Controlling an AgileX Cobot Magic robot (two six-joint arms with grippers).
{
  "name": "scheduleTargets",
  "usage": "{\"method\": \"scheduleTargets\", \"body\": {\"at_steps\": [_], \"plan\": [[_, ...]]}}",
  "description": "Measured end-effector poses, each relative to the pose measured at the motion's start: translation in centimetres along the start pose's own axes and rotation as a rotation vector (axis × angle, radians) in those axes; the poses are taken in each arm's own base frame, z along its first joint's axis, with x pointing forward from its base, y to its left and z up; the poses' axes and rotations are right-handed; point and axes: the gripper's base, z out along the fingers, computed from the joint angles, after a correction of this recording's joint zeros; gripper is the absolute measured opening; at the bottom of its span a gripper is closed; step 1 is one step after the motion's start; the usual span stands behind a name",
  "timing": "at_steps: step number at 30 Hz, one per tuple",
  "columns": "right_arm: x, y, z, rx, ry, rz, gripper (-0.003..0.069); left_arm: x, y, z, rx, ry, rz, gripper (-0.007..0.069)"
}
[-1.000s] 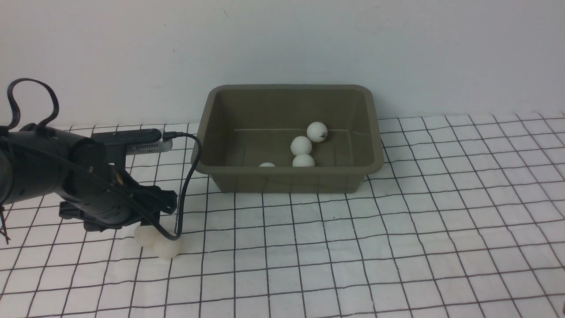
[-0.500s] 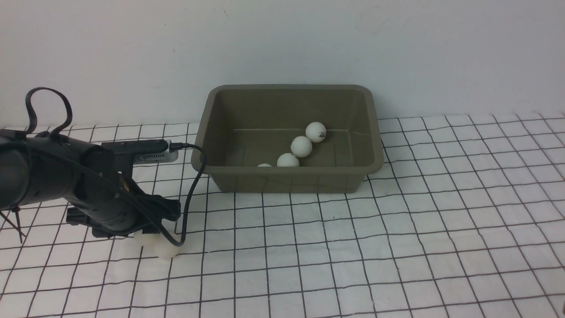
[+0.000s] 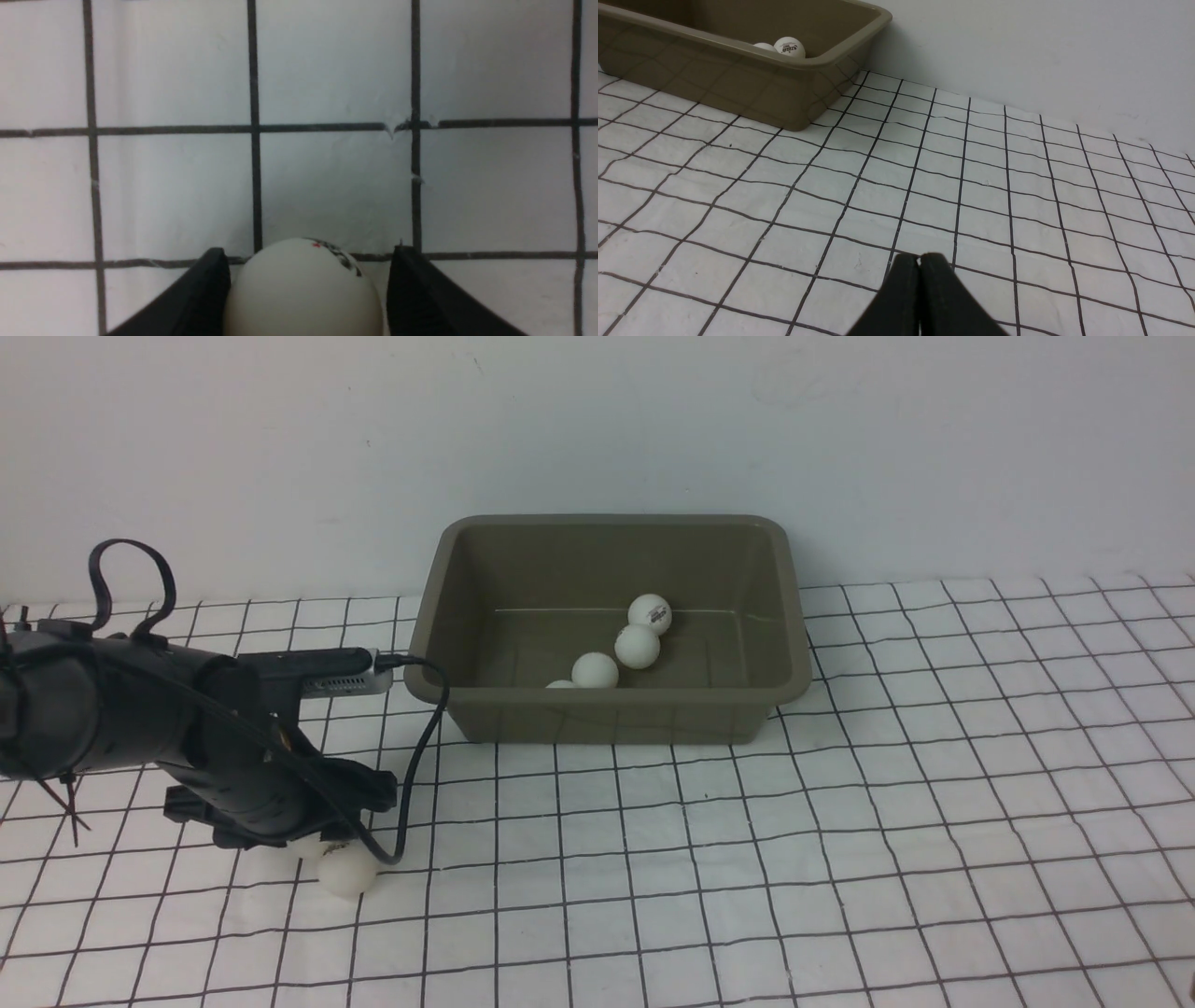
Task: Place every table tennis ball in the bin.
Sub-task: Use the left arm to clamp the table tennis ball closest to it, then use the left arm to put the table tennis ball into the box
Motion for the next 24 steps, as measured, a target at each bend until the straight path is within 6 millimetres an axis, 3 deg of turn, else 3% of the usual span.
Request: {"method": "scheduleTargets", "body": {"at_steps": [6,10,15,20,24], "plan": [[0.0,0.0,0.0,0.0,0.0,0.0,-0.0017,-0.1,0.0,0.8,-0.004,0.016,-0.001,0.0384],[0.0,0.0,0.0,0.0,0.0,0.0,-0.0017,-1.4,-0.4,0.4,0.003,-0.012,-0.002,0.0344],[0.0,0.0,0.0,0.0,0.0,0.0,-0.0017,-5.0,-1.3,-2.5,0.015,-0.081,-0.002,0.0344],[0.0,0.0,0.0,0.0,0.0,0.0,-0.0017,-9.3,-2.7,-7.7,0.029,-0.17,0.041,0.0344],[0.0,0.0,0.0,0.0,0.0,0.0,-0.0017,-11.4,-4.4,-10.5,0.058,-0.257,0.112,0.0344]]}}
